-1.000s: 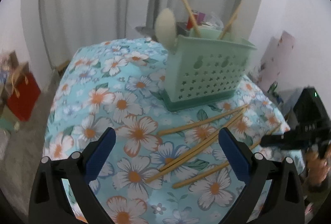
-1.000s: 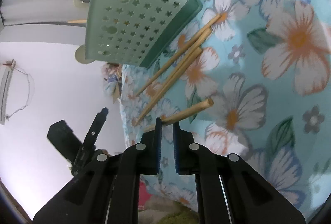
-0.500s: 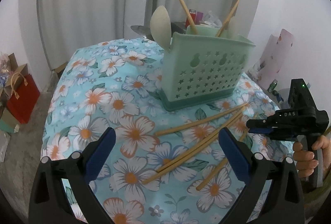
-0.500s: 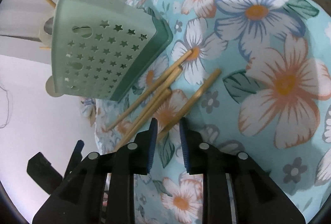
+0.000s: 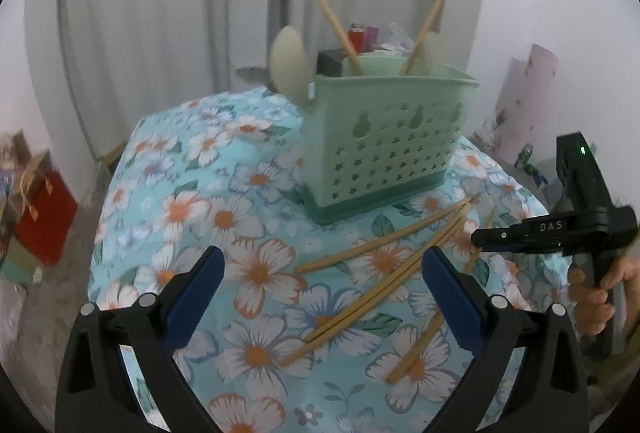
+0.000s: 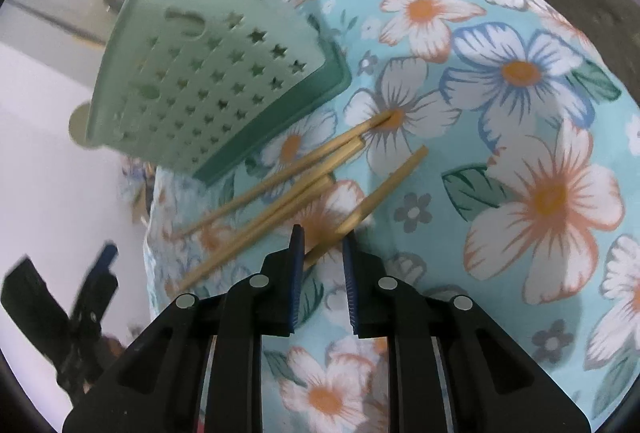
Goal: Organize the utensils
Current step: 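Grasp a wooden chopstick with the left gripper while the right hovers over the chopsticks, then grasp another chopstick with the right gripper while the left lifts its chopstick upright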
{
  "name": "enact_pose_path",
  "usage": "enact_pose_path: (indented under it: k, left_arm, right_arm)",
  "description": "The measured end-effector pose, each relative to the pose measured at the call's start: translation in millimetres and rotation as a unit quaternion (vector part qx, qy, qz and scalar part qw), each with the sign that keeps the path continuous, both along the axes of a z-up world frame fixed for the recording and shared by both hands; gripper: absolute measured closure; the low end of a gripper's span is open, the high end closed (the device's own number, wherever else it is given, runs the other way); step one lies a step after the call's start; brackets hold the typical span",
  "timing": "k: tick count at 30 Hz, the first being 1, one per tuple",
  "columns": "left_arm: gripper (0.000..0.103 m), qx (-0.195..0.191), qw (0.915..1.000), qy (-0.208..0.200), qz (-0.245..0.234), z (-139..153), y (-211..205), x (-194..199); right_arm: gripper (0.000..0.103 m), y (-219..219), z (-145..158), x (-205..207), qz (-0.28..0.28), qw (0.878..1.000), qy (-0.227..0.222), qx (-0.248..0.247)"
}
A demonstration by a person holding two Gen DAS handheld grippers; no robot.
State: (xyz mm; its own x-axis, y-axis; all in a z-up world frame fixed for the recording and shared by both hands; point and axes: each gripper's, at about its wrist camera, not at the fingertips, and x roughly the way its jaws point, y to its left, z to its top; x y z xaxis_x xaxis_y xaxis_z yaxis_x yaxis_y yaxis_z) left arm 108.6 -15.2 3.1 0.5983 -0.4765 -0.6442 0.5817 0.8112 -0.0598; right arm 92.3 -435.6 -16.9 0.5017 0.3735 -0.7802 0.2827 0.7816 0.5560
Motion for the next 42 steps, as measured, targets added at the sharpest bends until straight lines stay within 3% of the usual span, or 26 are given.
enact_pose_path:
  k: [5, 9, 12, 17, 22, 25, 30, 34, 37, 40, 42]
  left_arm:
    - [0.028, 0.038, 0.9965, -0.042, -0.061, -2, -24, 3]
    - [0.042, 0.081, 0.9888, -0.050, -0.116, -13, -46, 14]
    - [0.045, 0.128, 0.9748, -0.054, -0.175, -29, -66, 22]
    - [0.060, 0.201, 0.9483, -0.054, -0.240, -52, -89, 29]
    - [0.073, 0.213, 0.9403, -0.040, -0.263, -57, -97, 35]
    - [0.087, 0.225, 0.9319, -0.043, -0.281, -62, -102, 33]
    - [0.096, 0.258, 0.9138, -0.071, -0.305, -58, -109, 18]
    - [0.097, 0.268, 0.9102, -0.082, -0.305, -46, -103, 10]
    - [0.097, 0.261, 0.9138, -0.069, -0.304, -33, -92, -6]
    - [0.097, 0.246, 0.9243, -0.031, -0.290, -28, -73, -16]
    - [0.097, 0.227, 0.9364, 0.022, -0.267, -30, -57, -20]
  right_arm:
    - [0.086, 1, -2, -3, 0.006, 1.000, 0.002, 0.012]
    - [0.086, -1, -3, -4, 0.004, 1.000, 0.000, 0.014]
    - [0.086, -2, -2, -2, 0.005, 1.000, 0.000, 0.015]
    - [0.086, -11, -2, -6, 0.006, 1.000, -0.001, 0.020]
    - [0.086, -14, -2, -8, 0.004, 1.000, -0.001, 0.025]
    - [0.086, -14, -4, -8, 0.004, 1.000, -0.002, 0.025]
    - [0.086, -15, -6, -9, 0.002, 1.000, -0.006, 0.027]
    - [0.086, -14, -7, -10, 0.001, 1.000, -0.008, 0.026]
    - [0.086, -14, -8, -11, 0.001, 1.000, -0.009, 0.027]
    - [0.086, -14, -8, -11, 0.000, 1.000, -0.010, 0.028]
    - [0.086, -14, -9, -12, 0.000, 1.000, -0.011, 0.028]
